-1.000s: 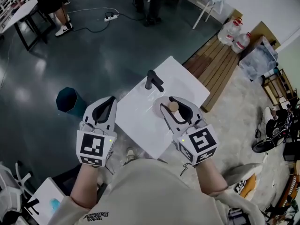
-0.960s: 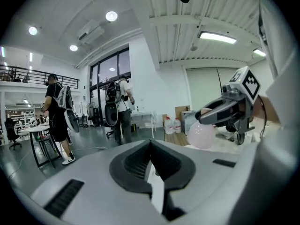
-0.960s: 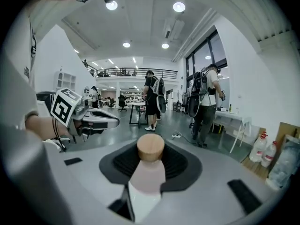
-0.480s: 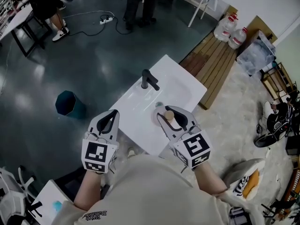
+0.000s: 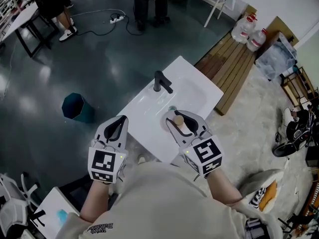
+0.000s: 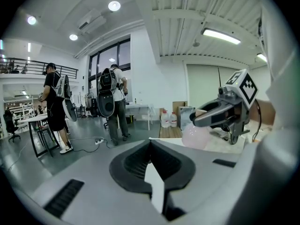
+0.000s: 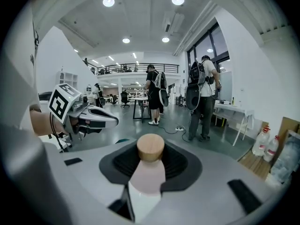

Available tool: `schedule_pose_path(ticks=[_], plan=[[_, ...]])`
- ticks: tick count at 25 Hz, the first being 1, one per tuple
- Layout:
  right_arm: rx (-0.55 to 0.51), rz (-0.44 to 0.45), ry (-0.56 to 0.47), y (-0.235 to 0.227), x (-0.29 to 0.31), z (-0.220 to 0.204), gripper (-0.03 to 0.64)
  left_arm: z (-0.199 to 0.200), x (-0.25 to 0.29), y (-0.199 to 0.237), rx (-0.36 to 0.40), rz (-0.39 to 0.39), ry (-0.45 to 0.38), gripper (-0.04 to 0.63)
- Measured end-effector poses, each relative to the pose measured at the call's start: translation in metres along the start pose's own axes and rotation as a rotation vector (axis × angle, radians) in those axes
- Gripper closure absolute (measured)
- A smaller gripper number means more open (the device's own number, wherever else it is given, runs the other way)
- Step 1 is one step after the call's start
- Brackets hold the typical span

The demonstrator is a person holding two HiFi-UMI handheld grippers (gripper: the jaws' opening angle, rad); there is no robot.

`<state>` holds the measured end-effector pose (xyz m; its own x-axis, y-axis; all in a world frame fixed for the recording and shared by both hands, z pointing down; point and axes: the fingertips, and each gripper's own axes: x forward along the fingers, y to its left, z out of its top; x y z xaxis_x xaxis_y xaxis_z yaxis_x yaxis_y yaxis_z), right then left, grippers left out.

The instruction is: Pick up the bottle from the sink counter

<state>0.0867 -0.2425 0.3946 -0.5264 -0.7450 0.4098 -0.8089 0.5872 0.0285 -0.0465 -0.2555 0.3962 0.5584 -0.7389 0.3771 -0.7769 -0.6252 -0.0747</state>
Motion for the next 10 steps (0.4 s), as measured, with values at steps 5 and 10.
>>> schedule_pose_path(ticks=[5,10], plan=[[0.014,0.015,-0.011,0.006,0.005,-0.004,0.508,-0.006,-0.006,0.002,-0.041,-0.004,-0.004,0.589],[-0.005,0.024,0.011,0.013,0.007,-0.012,0.508,-0.008,-0.011,0.003,-0.064,-0.001,-0.005,0.589]])
